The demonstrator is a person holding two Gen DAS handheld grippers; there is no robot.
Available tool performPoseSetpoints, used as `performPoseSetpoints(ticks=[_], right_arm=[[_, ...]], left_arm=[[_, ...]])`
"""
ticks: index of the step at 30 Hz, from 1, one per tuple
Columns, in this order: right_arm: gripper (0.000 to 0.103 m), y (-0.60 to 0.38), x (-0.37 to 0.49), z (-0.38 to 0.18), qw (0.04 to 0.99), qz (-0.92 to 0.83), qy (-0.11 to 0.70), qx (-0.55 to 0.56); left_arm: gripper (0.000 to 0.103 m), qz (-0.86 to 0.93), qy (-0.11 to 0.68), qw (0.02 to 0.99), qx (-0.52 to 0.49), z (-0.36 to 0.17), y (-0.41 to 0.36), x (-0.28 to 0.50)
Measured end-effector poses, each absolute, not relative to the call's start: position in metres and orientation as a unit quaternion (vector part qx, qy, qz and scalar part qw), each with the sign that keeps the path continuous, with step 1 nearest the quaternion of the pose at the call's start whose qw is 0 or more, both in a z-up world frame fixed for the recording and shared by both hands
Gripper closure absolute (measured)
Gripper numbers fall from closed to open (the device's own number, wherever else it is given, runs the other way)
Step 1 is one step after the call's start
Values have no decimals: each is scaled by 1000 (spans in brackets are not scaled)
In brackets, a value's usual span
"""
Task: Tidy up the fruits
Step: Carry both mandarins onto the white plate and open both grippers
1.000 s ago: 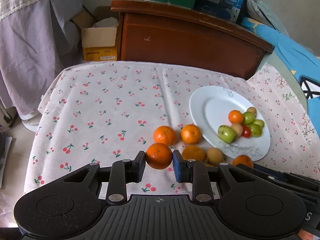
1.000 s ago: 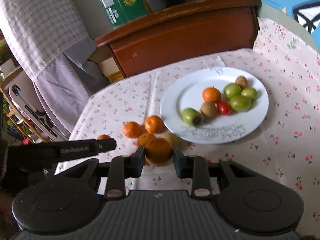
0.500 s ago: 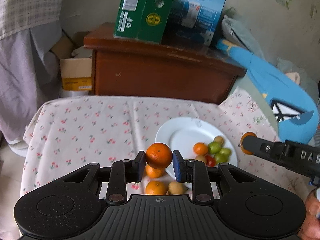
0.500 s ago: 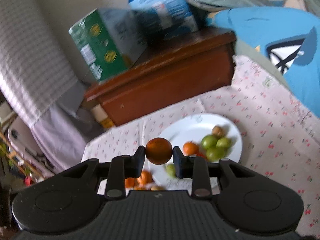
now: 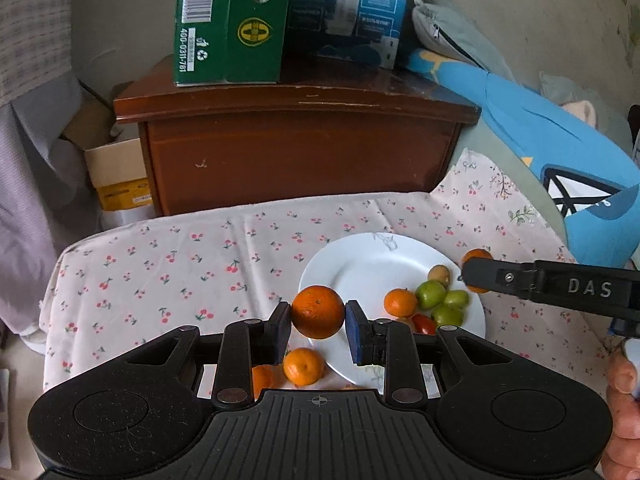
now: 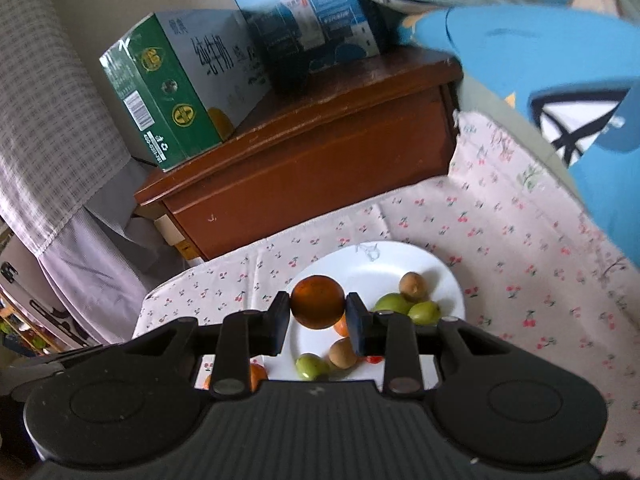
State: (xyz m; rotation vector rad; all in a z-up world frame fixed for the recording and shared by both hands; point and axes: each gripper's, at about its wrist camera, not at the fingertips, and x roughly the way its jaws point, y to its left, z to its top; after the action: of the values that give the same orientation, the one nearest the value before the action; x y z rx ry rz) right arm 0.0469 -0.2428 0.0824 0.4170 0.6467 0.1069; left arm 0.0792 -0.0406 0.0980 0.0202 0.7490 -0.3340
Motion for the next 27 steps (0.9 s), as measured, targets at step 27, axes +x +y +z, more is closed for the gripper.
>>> performPoseSetpoints(ticks=[27], right_arm=[[73, -262, 106, 27, 894, 29, 355, 271]], left_arm=[[77, -222, 426, 877, 7, 47, -71, 131]])
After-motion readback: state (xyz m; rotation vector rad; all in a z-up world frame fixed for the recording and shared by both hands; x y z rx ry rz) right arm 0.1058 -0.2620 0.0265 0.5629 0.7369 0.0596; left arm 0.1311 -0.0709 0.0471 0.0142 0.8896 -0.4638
